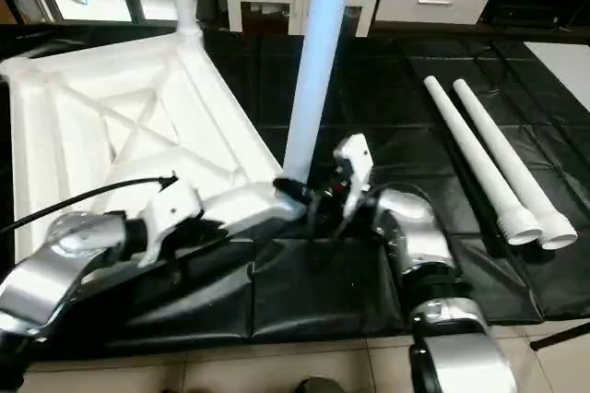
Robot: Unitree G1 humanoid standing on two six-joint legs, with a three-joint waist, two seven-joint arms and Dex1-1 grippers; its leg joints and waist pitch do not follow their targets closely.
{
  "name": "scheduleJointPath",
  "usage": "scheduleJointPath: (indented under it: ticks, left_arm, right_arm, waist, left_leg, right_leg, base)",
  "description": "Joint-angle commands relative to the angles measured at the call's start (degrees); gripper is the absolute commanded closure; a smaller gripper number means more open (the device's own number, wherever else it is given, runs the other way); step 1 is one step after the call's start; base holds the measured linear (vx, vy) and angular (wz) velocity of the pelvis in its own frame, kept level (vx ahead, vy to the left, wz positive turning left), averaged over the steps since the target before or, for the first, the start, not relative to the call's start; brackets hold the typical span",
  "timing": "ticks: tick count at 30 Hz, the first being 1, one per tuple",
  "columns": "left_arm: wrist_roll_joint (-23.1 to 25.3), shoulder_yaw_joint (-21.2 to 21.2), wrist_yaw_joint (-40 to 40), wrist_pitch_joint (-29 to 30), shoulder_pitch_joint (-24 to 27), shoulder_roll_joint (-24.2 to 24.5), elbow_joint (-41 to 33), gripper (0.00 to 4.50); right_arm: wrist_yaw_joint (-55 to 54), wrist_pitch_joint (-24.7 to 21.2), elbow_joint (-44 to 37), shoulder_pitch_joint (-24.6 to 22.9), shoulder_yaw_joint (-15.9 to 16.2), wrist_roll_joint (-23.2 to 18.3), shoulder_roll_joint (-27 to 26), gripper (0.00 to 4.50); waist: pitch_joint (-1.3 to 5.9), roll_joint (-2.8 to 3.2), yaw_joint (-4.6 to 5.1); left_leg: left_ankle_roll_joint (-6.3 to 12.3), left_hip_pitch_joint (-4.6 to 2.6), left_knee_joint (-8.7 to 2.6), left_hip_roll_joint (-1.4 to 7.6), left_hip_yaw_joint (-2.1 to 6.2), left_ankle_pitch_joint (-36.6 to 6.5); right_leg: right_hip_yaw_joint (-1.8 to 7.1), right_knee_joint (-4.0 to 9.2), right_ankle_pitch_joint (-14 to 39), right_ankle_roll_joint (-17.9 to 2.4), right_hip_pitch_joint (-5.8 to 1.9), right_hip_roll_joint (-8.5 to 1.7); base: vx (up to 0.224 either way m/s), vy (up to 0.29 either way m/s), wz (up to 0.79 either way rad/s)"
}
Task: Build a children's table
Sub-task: Rotate leg to tighten
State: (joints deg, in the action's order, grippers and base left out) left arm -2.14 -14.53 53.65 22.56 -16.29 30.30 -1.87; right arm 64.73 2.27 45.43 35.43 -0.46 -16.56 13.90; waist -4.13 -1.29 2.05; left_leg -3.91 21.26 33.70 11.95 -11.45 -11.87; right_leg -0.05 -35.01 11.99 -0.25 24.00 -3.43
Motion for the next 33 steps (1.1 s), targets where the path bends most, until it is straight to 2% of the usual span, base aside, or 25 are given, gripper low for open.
scheduleJointPath:
  ticks: [1,5,6,8,9,12,14,16,17,19,21,22,23,24,25,26,27,28,31,33]
  left_arm:
    - [-0.66,-1.56,2.23,0.57,2.64,0.78,1.45,4.50]
    - [-0.91,-1.56,2.20,0.22,2.49,0.82,1.56,4.50]
    - [-0.96,-1.58,2.22,0.25,2.43,0.78,1.56,4.50]
    - [-1.16,-1.58,2.20,0.34,2.25,0.71,1.52,4.50]
    - [-1.16,-1.58,2.20,0.34,2.25,0.71,1.52,4.50]
    - [-1.14,-1.47,1.76,0.52,2.07,0.54,1.66,4.50]
    - [-1.00,-1.41,1.42,0.52,2.06,0.42,1.90,4.50]
    - [-0.36,-1.22,-0.05,0.71,1.74,-0.15,2.52,4.50]
    - [-0.36,-1.22,-0.05,0.71,1.74,-0.15,2.52,4.50]
    - [0.88,-1.08,-2.93,1.63,0.76,-1.52,3.45,4.50]
    - [1.98,-1.02,-5.78,2.79,-0.36,-3.15,4.36,4.50]
    - [3.05,-1.18,-8.86,5.02,-1.80,-5.32,5.50,4.50]
    - [3.05,-1.18,-8.86,5.02,-1.80,-5.32,5.50,4.50]
    - [3.69,-1.39,-10.78,6.56,-2.72,-6.90,6.28,4.50]
    - [4.60,-1.61,-14.11,9.03,-4.57,-9.88,8.10,4.50]
    - [4.87,-1.64,-15.15,9.72,-5.12,-10.75,8.67,4.50]
    - [5.36,-1.59,-18.13,11.15,-6.86,-13.59,10.60,4.50]
    - [5.71,-1.66,-20.22,12.05,-8.24,-15.84,12.10,4.50]
    - [6.27,-1.95,-23.50,13.01,-10.83,-20.39,14.51,4.50]
    - [6.28,-2.31,-23.89,12.81,-11.49,-21.66,14.82,4.50]
  right_arm:
    - [2.40,-0.91,-1.22,1.24,-1.38,-2.44,2.00,1.60]
    - [3.88,-1.75,-0.57,1.17,-1.40,-2.62,1.35,1.86]
    - [3.99,-1.73,-0.63,1.02,-1.34,-2.55,1.14,2.05]
    - [3.86,-1.50,-0.58,0.65,-1.12,-2.13,0.59,2.16]
    - [3.86,-1.50,-0.58,0.65,-1.12,-2.13,0.59,2.23]
    - [1.43,-1.03,-0.29,0.48,-1.41,-1.47,0.06,2.37]
    - [-0.26,-0.50,-0.31,0.25,-1.35,-0.94,-0.30,2.40]
    - [-7.80,1.51,0.40,-0.10,-1.65,1.29,-1.57,2.44]
    - [-7.80,1.51,0.40,-0.10,-1.65,1.29,-1.57,2.45]
    - [-17.27,2.61,0.91,-0.75,-2.13,3.90,-3.32,2.48]
    - [-24.14,3.17,1.43,-1.28,-2.33,5.89,-4.49,2.50]
    - [-30.46,2.01,2.05,-1.79,-3.02,6.61,-6.12,2.52]
    - [-30.46,2.01,2.05,-1.79,-3.02,6.61,-6.12,2.53]
    - [-34.87,2.04,2.72,-1.97,-3.49,7.26,-7.07,2.53]
    - [-42.27,0.97,3.98,-2.16,-4.41,7.96,-8.76,2.53]
    - [-44.33,0.84,4.34,-2.21,-4.71,8.14,-9.25,2.54]
    - [-49.25,0.13,5.28,-2.26,-5.59,8.03,-10.93,2.55]
    - [-52.59,-0.25,5.87,-2.29,-6.13,7.87,-12.34,2.56]
    - [-55.31,0.38,6.16,-2.43,-5.62,7.90,-15.69,2.56]
    - [-54.22,0.72,5.58,-2.63,-5.17,7.15,-17.37,2.56]
  waist:
    - [2.83,-0.07,-0.12]
    - [2.77,-0.12,-0.32]
    - [2.81,-0.07,-0.37]
    - [2.92,-0.10,-0.39]
    - [2.78,0.06,-0.44]
    - [2.65,0.00,-0.43]
    - [2.46,-0.09,-0.37]
    - [2.21,-0.19,-0.16]
    - [2.14,-0.19,-0.05]
    - [1.93,-0.20,0.47]
    - [1.76,-0.11,0.68]
    - [1.76,-0.14,0.79]
    - [1.64,-0.16,0.84]
    - [1.73,-0.18,0.83]
    - [1.75,-0.09,0.76]
    - [1.71,-0.14,0.85]
    - [1.73,0.16,0.75]
    - [1.74,0.13,0.71]
    - [1.81,-0.07,0.46]
    - [1.95,-0.08,0.30]
  left_leg:
    - [9.98,-0.93,-3.19,1.46,0.00,-0.95]
    - [8.93,-0.97,-3.20,1.44,-0.04,-1.48]
    - [8.74,-1.03,-3.19,1.44,-0.02,-1.44]
    - [8.80,-1.04,-3.08,1.36,-0.04,-0.57]
    - [8.84,-0.99,-3.12,1.35,-0.01,-0.40]
    - [8.90,-1.05,-3.11,1.31,-0.08,-0.51]
    - [8.48,-0.98,-3.19,1.31,-0.08,-1.51]
    - [7.13,-0.96,-3.39,1.31,-0.02,-3.46]
    - [6.66,-0.93,-3.44,1.30,-0.01,-4.08]
    - [4.65,-0.97,-3.72,1.29,0.10,-7.07]
    - [3.31,-1.03,-3.92,1.26,0.14,-8.50]
    - [1.70,-1.12,-4.04,1.21,0.23,-10.25]
    - [1.38,-1.11,-4.16,1.20,0.26,-10.93]
    - [0.74,-1.16,-4.11,1.14,0.26,-12.20]
    - [0.49,-1.12,-4.22,1.09,0.38,-12.60]
    - [0.28,-1.12,-4.22,1.10,0.30,-12.63]
    - [-0.34,-1.39,-4.24,1.02,0.31,-13.18]
    - [-0.97,-1.38,-4.33,0.88,0.37,-13.91]
    - [-0.94,-1.58,-4.27,0.73,0.26,-16.08]
    - [-0.47,-1.14,-4.36,0.67,0.39,-15.69]
  right_leg:
    - [1.23,2.51,-6.96,-18.92,-2.93,-2.67]
    - [1.33,2.58,-5.19,-18.58,-2.89,-2.70]
    - [1.34,2.58,-5.10,-18.50,-2.86,-2.71]
    - [1.37,2.42,-6.33,-18.59,-2.91,-2.63]
    - [1.37,2.40,-6.60,-18.62,-2.87,-2.66]
    - [1.37,2.44,-6.92,-18.61,-2.81,-2.57]
    - [1.42,2.58,-5.43,-18.43,-2.75,-2.62]
    - [1.46,2.91,-1.74,-17.74,-2.61,-2.66]
    - [1.50,2.99,-0.71,-17.53,-2.57,-2.66]
    - [1.57,3.52,4.07,-16.44,-2.38,-2.69]
    - [1.57,3.85,6.89,-15.53,-2.18,-2.68]
    - [1.65,4.16,10.01,-14.12,-2.03,-2.67]
    - [1.68,4.37,11.35,-13.68,-1.93,-2.67]
    - [1.74,4.54,13.27,-12.79,-1.80,-2.60]
    - [1.78,4.68,13.95,-12.13,-1.77,-2.62]
    - [1.82,4.71,13.91,-11.87,-1.65,-2.52]
    - [1.84,4.83,14.48,-11.28,-1.38,-2.46]
    - [1.78,4.89,14.97,-10.49,-1.31,-2.35]
    - [1.99,5.29,15.54,-8.86,-0.93,-2.18]
    - [1.96,5.16,14.33,-8.39,-1.29,-2.15]
  base:
    - [0.000,0.000,0.00]
    - [0.000,0.000,0.00]
    - [0.000,0.000,0.00]
    - [0.000,0.000,0.00]
    - [0.000,0.000,0.00]
    - [0.000,0.000,0.00]
    - [0.000,0.000,0.00]
    - [0.000,0.000,0.00]
    - [0.000,0.000,0.00]
    - [0.000,0.000,0.00]
    - [0.000,0.000,0.00]
    - [0.000,0.000,0.00]
    - [0.000,0.000,0.00]
    - [0.000,0.000,0.00]
    - [0.000,0.000,0.00]
    - [0.000,0.000,0.00]
    - [0.000,0.000,0.00]
    - [0.000,0.000,0.00]
    - [0.000,0.000,0.00]
    - [0.000,0.000,0.00]
